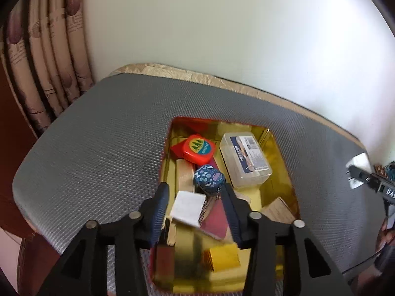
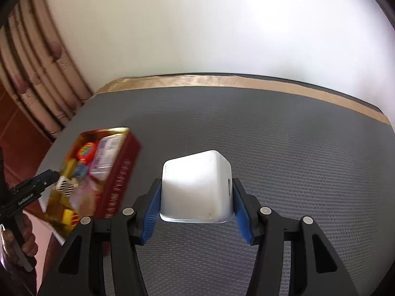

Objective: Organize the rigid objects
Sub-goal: 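Release the cube into the tin with the left gripper, then carry the white charger into the tin and open the right gripper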

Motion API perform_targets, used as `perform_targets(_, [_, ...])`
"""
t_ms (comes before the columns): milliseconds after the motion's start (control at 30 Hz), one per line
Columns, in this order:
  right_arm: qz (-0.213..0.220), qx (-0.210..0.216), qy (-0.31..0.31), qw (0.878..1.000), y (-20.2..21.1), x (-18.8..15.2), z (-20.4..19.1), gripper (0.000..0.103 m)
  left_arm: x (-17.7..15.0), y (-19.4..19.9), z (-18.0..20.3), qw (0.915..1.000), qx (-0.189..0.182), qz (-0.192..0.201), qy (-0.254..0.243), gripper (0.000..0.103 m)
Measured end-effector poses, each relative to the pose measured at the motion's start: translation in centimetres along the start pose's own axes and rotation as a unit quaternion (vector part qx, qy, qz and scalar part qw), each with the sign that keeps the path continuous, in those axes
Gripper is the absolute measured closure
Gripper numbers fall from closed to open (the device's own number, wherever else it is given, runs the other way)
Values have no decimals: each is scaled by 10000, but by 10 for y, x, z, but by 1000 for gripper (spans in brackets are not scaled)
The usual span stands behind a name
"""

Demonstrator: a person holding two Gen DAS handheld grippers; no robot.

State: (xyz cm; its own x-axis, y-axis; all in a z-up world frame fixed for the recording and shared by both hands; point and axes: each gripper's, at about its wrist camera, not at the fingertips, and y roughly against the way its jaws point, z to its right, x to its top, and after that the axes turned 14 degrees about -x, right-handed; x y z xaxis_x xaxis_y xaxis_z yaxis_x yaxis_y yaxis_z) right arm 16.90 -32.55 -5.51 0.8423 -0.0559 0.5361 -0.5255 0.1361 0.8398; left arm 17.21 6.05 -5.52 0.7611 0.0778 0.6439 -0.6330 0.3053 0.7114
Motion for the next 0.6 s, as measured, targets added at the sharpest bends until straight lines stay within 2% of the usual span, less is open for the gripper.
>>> perform_targets(167, [-44, 636, 356, 9973, 8, 4, -53, 52, -20, 31, 2, 9992, 281, -206, 180, 51])
perform_targets(200, [-64, 737, 480, 9961, 8, 5, -66, 52, -28, 38, 1, 9985, 430, -225, 261, 50])
perform_targets(267, [-128, 934, 715, 9930, 5, 5, -95, 52, -41, 52, -3, 9967, 631, -141, 485, 50])
perform_targets(333, [-220, 1111, 1029, 9882, -3, 6, -127, 52, -56, 67, -10, 9947, 665, 58, 779, 49])
perform_targets(400, [-275, 1164, 1158, 9860, -9, 5, -144, 52, -65, 74, -15, 9936, 754, 218, 808, 46])
perform_targets(500, [-335, 1189, 1332, 9834, -21, 5, -170, 52, -67, 68, -16, 9919, 1118, 148, 592, 46])
perform_targets(600, [-424, 1188, 1355, 9827, -33, 3, -183, 52, -70, 59, -20, 9922, 1099, 12, 594, 46])
